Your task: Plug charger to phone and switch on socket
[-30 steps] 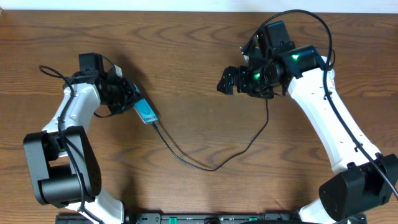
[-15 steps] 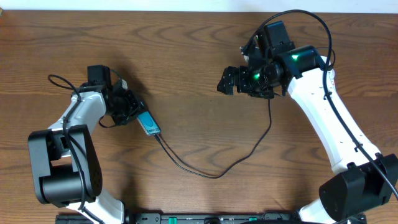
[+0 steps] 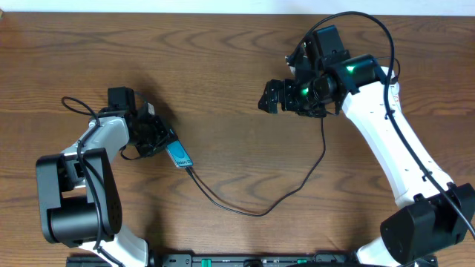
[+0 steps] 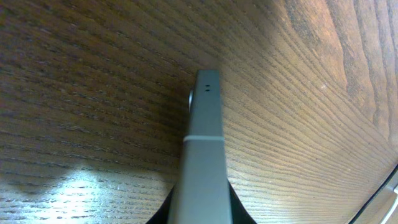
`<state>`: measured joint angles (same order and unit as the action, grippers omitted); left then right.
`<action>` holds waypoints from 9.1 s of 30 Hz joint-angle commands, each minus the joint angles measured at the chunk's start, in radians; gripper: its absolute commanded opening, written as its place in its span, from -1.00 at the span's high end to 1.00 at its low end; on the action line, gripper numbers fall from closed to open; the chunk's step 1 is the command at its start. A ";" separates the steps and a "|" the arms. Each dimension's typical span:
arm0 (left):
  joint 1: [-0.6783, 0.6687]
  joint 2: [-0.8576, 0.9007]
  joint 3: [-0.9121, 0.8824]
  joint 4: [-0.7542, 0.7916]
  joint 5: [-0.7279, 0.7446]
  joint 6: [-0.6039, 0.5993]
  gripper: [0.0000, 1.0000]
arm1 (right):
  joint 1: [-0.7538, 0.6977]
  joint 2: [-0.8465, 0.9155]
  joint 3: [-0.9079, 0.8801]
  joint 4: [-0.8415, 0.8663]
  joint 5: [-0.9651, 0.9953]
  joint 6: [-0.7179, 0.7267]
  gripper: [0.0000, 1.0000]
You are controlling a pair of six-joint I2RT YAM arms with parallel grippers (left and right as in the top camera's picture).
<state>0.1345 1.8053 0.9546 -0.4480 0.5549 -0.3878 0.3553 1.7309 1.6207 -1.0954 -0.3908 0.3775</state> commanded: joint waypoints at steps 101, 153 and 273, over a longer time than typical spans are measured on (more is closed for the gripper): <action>0.000 -0.918 0.003 -0.241 -0.096 -0.168 -0.87 | -0.836 0.579 0.688 -0.356 -0.108 -0.540 -0.99; 0.000 -0.918 0.003 -0.270 -0.123 -0.167 -0.87 | -0.719 0.771 0.686 -0.296 -0.063 -0.568 -0.99; 0.000 -0.918 0.003 -0.292 -0.123 -0.167 -0.87 | -0.674 0.785 0.680 -0.270 -0.043 -0.415 -0.98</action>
<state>0.1337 0.8883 0.9550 -0.7368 0.4416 -0.5507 -0.3473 2.5057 2.3157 -1.3651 -0.3527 -0.0540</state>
